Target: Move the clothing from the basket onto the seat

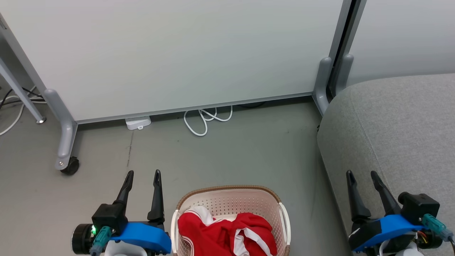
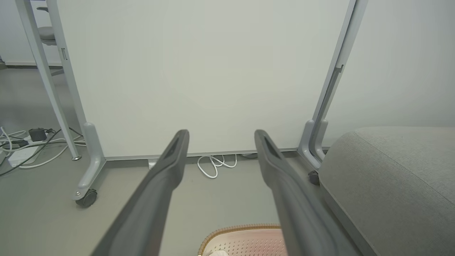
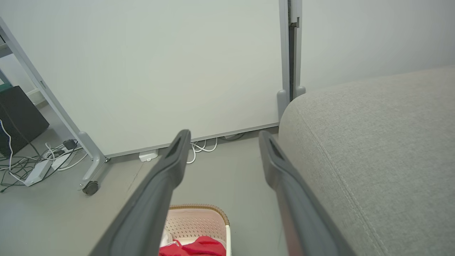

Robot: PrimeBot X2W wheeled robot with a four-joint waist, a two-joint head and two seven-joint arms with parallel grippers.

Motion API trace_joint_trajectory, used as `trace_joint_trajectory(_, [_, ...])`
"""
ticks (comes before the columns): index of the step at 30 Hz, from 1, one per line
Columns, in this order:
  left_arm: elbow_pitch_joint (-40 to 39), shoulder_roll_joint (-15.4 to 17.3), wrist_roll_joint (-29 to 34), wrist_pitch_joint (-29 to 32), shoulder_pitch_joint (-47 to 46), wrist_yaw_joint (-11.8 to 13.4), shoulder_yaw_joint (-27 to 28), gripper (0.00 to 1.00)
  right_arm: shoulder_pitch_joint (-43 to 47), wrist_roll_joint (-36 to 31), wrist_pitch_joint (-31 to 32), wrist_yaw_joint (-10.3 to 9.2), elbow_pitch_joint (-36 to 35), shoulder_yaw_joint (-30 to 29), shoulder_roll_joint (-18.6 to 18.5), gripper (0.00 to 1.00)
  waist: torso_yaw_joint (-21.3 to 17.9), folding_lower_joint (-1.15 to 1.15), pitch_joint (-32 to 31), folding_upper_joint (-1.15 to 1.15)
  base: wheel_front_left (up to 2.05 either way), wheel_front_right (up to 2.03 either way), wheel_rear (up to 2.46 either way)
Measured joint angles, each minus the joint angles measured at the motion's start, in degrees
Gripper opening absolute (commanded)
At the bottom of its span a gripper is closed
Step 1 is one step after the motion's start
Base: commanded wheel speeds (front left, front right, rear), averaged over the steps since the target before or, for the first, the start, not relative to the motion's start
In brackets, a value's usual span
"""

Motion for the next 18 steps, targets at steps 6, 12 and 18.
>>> trace_joint_trajectory(6, [0.0, 0.0, 1.9, -0.5, 0.0, 0.0, -0.3, 1.0, 0.0, -1.7, -0.5, 0.05, 0.1, 0.0, 0.0, 1.0, 0.0, 0.0, 0.0, 0.0, 0.0, 0.0, 0.0])
trace_joint_trajectory(12, [0.0, 0.0, 1.9, -0.5, 0.0, 0.0, -0.3, 1.0, 0.0, -1.7, -0.5, 0.04, 0.0, 0.0, 0.0, 1.0, 0.0, 0.0, 0.0, 0.0, 0.0, 0.0, 0.0])
trace_joint_trajectory(18, [0.0, 0.0, 1.8, -0.5, 0.0, 0.1, -0.3, 1.0, 0.0, -1.7, -0.5, 0.04, -0.1, 0.0, 0.0, 1.0, 0.0, 0.0, 0.1, 0.0, 0.0, 0.0, 0.0])
